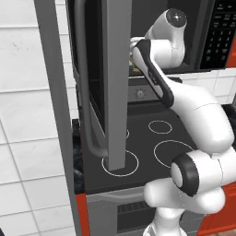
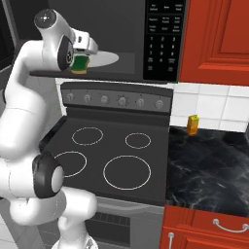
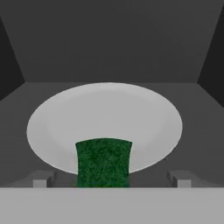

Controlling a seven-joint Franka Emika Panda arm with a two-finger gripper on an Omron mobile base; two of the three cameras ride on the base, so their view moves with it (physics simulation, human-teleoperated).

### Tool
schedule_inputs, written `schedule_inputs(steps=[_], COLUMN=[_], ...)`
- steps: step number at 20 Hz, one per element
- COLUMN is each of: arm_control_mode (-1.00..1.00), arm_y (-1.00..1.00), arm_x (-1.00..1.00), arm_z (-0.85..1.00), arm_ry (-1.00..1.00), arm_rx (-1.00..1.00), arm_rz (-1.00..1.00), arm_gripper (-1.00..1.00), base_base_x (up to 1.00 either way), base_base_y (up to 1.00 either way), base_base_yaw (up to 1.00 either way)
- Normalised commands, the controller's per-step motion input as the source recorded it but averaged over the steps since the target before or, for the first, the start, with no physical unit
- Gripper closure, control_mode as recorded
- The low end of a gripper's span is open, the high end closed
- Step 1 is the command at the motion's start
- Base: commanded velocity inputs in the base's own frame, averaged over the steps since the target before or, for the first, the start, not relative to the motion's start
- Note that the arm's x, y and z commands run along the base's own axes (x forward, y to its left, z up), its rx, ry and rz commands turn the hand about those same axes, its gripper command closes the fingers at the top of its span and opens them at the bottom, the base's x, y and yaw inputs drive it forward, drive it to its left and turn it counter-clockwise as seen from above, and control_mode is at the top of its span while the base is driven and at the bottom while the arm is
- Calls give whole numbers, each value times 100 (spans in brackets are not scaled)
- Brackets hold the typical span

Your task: Place the sponge inside the microwave to prepare for sanitizing.

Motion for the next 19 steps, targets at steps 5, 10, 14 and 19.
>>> schedule_inputs(steps=[5, 10, 14, 19], arm_control_mode=[-100, -100, -100, -100], arm_y=[0, 0, 0, 0], arm_x=[-71, -77, -79, -82], arm_z=[0, 0, 0, 0], arm_ry=[1, 0, 0, 0], arm_rx=[0, 0, 0, 0], arm_rz=[-4, -4, -3, 0], arm_gripper=[-100, -100, -100, -100], base_base_x=[0, 0, 0, 0], base_base_y=[0, 0, 0, 0], base_base_yaw=[0, 0, 0, 0])
